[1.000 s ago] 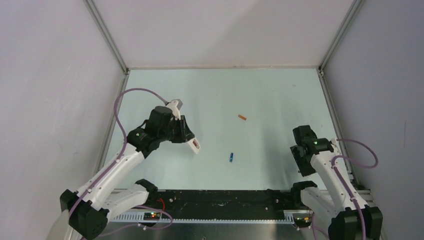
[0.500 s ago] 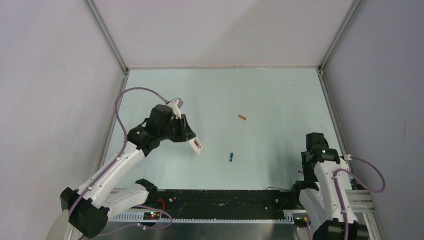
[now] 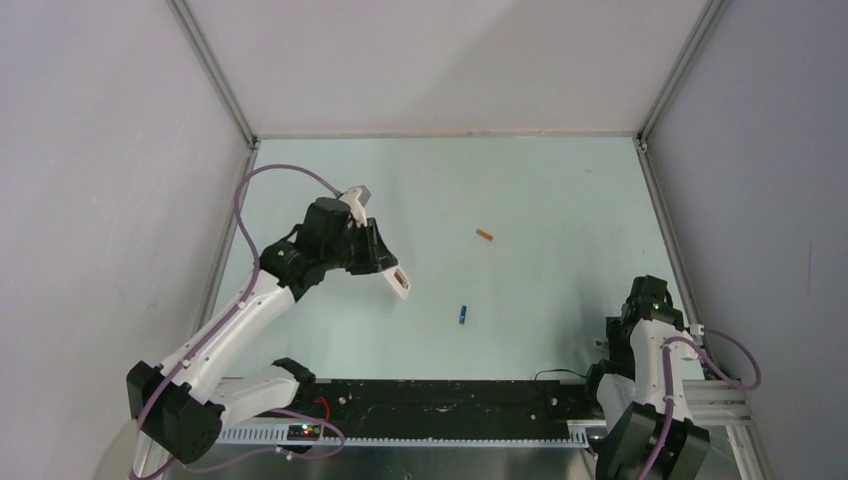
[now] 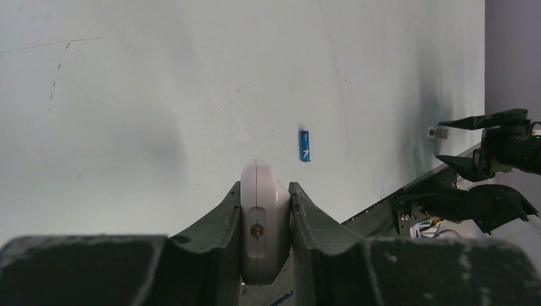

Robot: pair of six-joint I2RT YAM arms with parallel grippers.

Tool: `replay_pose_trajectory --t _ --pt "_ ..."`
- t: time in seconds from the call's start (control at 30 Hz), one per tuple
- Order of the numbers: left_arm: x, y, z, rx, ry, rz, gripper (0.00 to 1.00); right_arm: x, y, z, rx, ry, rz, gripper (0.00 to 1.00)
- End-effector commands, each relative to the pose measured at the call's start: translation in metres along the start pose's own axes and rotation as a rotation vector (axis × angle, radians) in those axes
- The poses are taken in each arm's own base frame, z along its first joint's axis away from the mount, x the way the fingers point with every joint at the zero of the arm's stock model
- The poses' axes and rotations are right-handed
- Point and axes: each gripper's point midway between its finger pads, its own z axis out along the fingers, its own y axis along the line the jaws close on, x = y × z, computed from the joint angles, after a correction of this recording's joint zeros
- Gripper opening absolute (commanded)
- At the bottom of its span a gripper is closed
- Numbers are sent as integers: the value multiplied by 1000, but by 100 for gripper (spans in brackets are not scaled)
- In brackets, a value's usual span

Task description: Load the batteries into the remote control

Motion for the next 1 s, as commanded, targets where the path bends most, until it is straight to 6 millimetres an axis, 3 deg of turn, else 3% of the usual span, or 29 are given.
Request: replay_pose_trajectory --t 0.0,0.17,0.23,0.33,0.47,0.77,0.97 --pt "-23 -20 -8 53 -53 -3 0 0 8 6 -26 18 -25 71" --pt "-24 -21 -7 54 -51 -7 0 -3 24 6 -101 11 -56 66" --pt "-25 -22 -7 56 -54 -7 0 -4 30 8 -118 12 -64 59" --pt "-26 -22 -9 57 -60 -4 0 -2 36 12 -126 32 -76 42" --pt "-27 -23 -10 57 -68 1 0 7 42 20 -113 82 -105 30" --pt "-30 -20 -16 47 -98 15 0 24 70 22 -165 136 -223 18" --pt "-29 -9 -19 5 -134 28 0 68 103 -1 -282 154 -439 20"
